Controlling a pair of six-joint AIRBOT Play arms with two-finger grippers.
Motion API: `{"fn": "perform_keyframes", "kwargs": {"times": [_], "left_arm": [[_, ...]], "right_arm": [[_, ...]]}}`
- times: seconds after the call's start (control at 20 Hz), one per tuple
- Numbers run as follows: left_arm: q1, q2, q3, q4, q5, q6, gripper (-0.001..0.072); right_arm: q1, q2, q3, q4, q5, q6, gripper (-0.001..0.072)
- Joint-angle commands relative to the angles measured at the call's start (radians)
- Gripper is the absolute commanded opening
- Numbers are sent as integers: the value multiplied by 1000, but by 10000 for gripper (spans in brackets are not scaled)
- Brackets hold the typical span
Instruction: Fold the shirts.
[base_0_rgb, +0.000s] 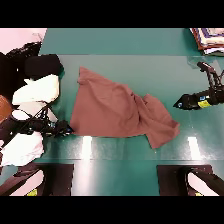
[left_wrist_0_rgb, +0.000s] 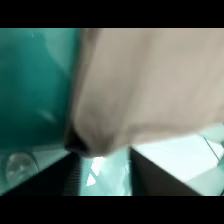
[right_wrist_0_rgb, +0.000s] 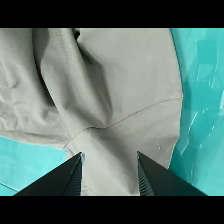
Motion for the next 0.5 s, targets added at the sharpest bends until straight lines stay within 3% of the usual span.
{"fn": "perform_keyframes", "kwargs": {"times": [0.0,0.1,0.3,0.45], "left_arm": [[0,1,-5,-32,54,2,245],[0,2,-5,-32,61,3,27],[0,10,77,-23,10,28,26],[0,10,179,-20,-41,28,26]], "right_arm": [[-1,0,3,-1,-6,-1,386],[-1,0,3,-2,-7,-1,386],[-55,-19,1,-90,10,-1,386],[-179,-119,1,-60,68,-45,386]]}}
